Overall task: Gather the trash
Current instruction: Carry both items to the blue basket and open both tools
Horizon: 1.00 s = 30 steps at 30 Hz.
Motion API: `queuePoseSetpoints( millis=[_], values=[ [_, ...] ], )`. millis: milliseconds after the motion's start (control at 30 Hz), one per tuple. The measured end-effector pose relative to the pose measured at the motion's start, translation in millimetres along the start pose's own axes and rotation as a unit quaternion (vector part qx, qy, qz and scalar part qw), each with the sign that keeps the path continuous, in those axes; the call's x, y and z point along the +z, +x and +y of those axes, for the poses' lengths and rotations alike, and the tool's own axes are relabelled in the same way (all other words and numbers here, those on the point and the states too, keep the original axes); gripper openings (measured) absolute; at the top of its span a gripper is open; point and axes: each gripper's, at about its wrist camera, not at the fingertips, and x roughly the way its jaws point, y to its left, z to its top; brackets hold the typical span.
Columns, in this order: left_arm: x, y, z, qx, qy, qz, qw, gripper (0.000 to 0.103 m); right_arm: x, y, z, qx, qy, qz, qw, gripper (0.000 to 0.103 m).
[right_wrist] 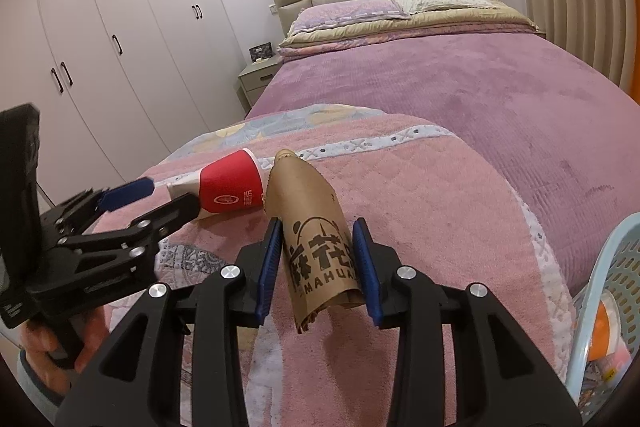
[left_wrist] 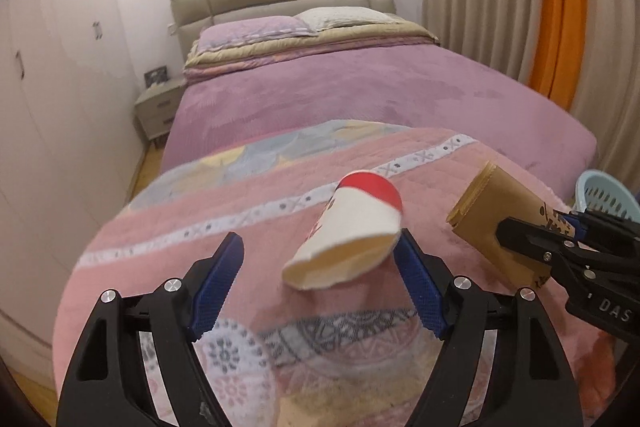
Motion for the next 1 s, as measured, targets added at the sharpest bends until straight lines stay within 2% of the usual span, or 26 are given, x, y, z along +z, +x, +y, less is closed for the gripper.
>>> queuePoseSetpoints(
  millis=[33,67,100,200,233,300,367,467,567,633,733,833,867,1000],
  values=[
    [0.6,1.0,-1.8,0.000,0.007,0.001,1.0000,0.073,0.2,0.2,-0.4,0.000,0.000,0.000,1.000,0.033],
    [1.3,3.2,-4.9,-0.003,0.014,0.005,0.9999,0.067,0.4,0.6,-0.4,0.001,0.000,0.001,1.000,0.033],
    [1.6,6.2,-6.4,-0.008,0.017,0.011,0.9998,0.052,0.6,0.7,-0.3,0.002,0.000,0.001,1.000,0.033],
    [-0.3,15.0,-8.0,-0.010,0.015,0.026,0.9995,0.030,1.2,0.5,-0.8,0.002,0.001,0.000,1.000,0.033],
    [-1.3,14.4,-8.4,-0.008,0.015,0.021,0.9996,0.029,1.2,0.1,-0.9,0.002,0.001,-0.002,1.000,0.033],
    [-4.1,11.6,-8.3,-0.008,0.012,0.013,0.9998,0.021,0.7,-3.1,-0.8,-0.003,0.003,-0.012,1.000,0.033],
    [-4.5,5.5,-7.0,-0.024,-0.002,0.009,0.9997,0.018,-1.5,-10.2,0.4,-0.015,0.000,-0.030,0.999,0.033],
    [-3.2,-9.3,-3.0,-0.080,-0.039,-0.004,0.9960,0.015,-7.4,-28.2,6.1,-0.030,-0.012,-0.073,0.997,0.033],
    [-2.2,-23.2,-9.2,-0.122,-0.051,-0.012,0.9912,0.015,-10.7,-39.8,2.5,-0.037,-0.002,-0.078,0.996,0.032],
    [-1.2,-32.1,-18.6,-0.142,-0.050,-0.020,0.9884,0.015,-12.5,-64.2,-8.4,-0.039,0.018,-0.094,0.995,0.032],
    [3.1,-43.7,-39.4,-0.176,-0.047,-0.030,0.9827,0.015,-9.8,-91.9,-22.8,-0.054,0.038,-0.110,0.992,0.032],
    [9.3,-54.5,-70.6,-0.212,-0.039,-0.040,0.9757,0.015,-9.7,-127.1,-42.9,-0.092,0.054,-0.129,0.986,0.032],
    [11.6,-57.6,-83.6,-0.225,-0.035,-0.041,0.9728,0.015,-12.4,-144.0,-56.5,-0.118,0.068,-0.137,0.981,0.032],
    [19.1,-63.1,-141.1,-0.262,-0.008,-0.036,0.9642,0.016,-23.3,-170.2,-89.2,-0.168,0.108,-0.137,0.970,0.032]
  ],
)
